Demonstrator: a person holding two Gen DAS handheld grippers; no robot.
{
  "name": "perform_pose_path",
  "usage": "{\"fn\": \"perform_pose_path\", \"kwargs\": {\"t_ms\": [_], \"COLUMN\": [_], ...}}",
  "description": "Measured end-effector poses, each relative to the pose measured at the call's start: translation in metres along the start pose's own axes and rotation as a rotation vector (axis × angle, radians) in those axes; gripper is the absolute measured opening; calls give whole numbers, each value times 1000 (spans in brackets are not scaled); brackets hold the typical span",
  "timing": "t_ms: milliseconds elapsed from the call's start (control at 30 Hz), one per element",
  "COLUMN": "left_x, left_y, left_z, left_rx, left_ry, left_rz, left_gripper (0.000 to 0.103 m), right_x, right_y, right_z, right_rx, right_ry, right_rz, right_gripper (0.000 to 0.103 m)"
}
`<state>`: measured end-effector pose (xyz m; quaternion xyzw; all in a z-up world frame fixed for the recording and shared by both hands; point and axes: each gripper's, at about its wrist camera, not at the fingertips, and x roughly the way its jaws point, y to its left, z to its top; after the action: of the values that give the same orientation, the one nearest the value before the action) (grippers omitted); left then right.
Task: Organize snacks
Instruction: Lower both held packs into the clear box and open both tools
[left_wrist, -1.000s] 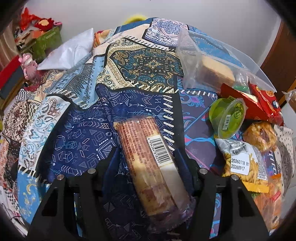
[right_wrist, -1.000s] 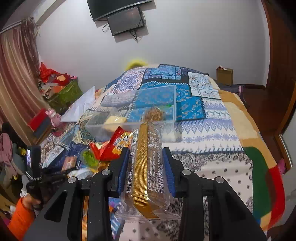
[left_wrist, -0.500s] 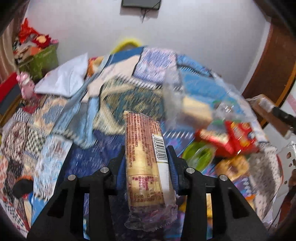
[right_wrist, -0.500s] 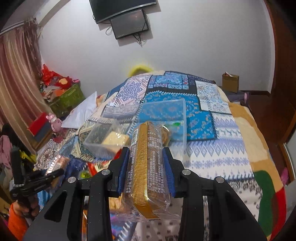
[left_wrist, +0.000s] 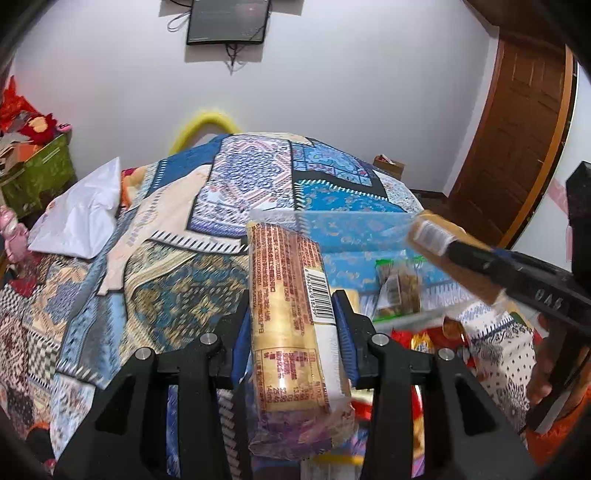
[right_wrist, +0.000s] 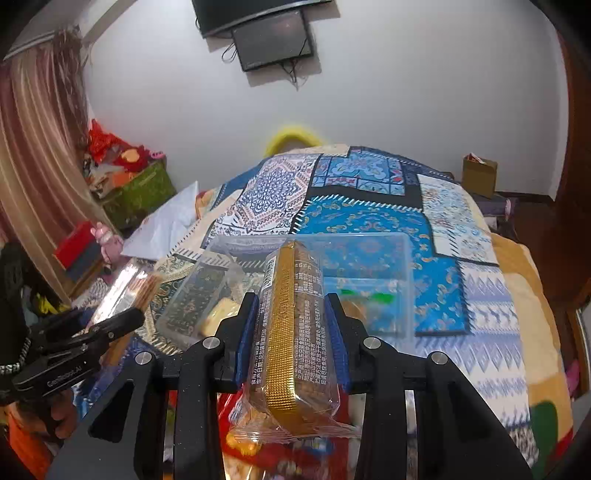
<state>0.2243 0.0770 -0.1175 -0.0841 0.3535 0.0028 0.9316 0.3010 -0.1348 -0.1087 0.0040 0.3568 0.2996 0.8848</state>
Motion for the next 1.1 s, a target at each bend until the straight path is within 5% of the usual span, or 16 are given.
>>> {"fn": "perform_pose_path", "kwargs": {"t_ms": [567,800,1100], "left_x": [90,95,54], "left_y": [-8,-7,-8], "left_z": [24,25,27], "left_rx": [27,28,29], "left_ry": [101,114,81], "left_rz": [-13,-7,-3], "left_gripper": [40,40,52], "right_x": [78,85,51], "right_y": [4,2,13], "right_z": [2,3,11], "right_rx": [-97,-85,-115], "right_ry": [193,232,159], "right_rz": [-19,-15,-34], "right_gripper": [33,36,48]}}
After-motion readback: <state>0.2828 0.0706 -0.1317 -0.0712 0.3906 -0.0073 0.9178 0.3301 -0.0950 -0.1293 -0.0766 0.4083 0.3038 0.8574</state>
